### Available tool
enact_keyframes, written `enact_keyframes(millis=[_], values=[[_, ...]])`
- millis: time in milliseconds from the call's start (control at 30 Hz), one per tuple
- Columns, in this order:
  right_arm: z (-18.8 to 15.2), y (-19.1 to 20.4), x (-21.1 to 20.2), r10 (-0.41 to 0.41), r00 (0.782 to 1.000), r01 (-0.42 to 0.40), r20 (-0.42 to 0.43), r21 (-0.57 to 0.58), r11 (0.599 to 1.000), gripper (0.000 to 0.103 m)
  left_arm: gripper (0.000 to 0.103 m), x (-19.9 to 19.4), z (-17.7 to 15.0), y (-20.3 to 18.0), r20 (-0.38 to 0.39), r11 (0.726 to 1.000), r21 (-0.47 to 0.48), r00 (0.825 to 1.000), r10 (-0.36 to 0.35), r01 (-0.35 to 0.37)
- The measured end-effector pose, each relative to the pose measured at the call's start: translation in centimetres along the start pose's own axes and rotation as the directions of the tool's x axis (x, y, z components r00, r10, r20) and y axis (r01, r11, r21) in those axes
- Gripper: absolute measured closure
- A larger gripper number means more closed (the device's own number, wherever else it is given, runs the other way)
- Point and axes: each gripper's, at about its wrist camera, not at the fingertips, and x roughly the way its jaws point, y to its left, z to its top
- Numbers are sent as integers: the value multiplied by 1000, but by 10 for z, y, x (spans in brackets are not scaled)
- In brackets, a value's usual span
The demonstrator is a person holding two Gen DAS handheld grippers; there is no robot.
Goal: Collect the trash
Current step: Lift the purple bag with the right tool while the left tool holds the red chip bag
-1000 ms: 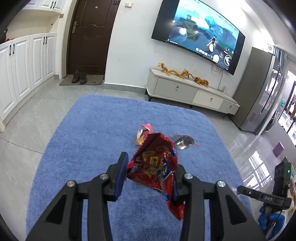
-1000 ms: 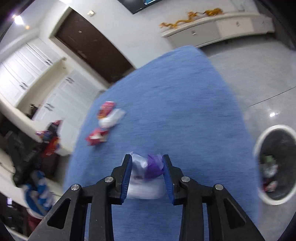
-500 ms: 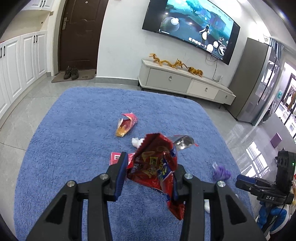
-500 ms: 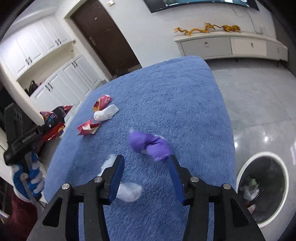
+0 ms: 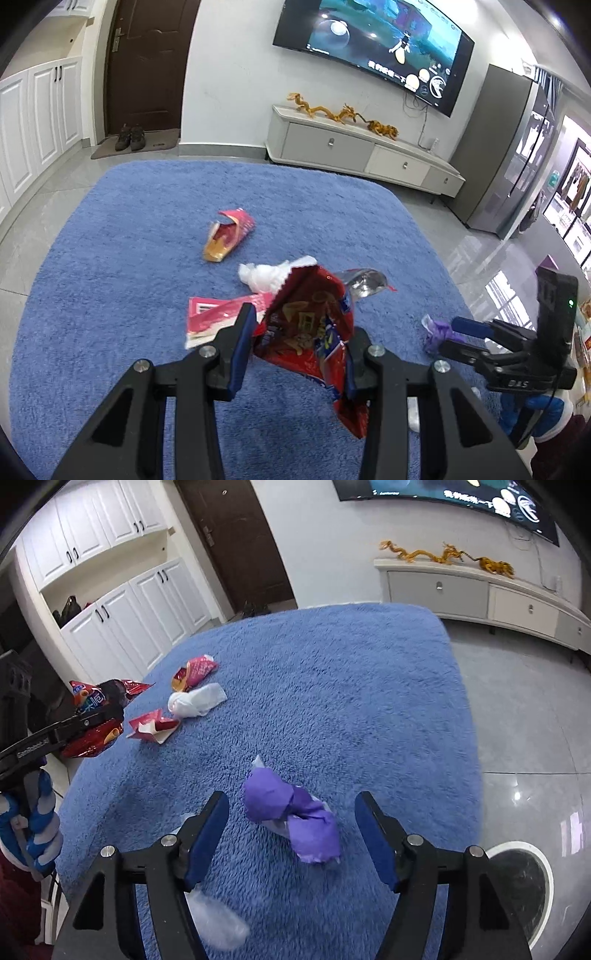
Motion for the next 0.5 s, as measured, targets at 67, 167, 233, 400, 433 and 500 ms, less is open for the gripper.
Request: enact_keyframes(millis=[67,167,233,400,433,500], values=[[0,1,7,0,1000,-1,-18,-10,1000,50,65,3,-2,-3,-7,1000,11,1000,0,0],[-1,3,9,-8,1000,8,-12,-22,1000,54,65,4,-2,-6,-11,1000,17,1000,-3,4],[-2,4,5,-14,1000,14,-2,-21,1000,56,65,2,-2,-8,-7,1000,19,1000,-6,6],[-5,3,-17,1,999,-3,52,30,1000,58,65,-15,-1,-16,20,999,33,1000,-15,15],[-5,3,-22,2,998,-5,63,37,999,58,65,-18,0,-17,24,999,35,1000,-18,17],[-7,3,-37,4,996,-9,94,51,999,58,65,-26,0,-21,35,999,41,999,-25,23]])
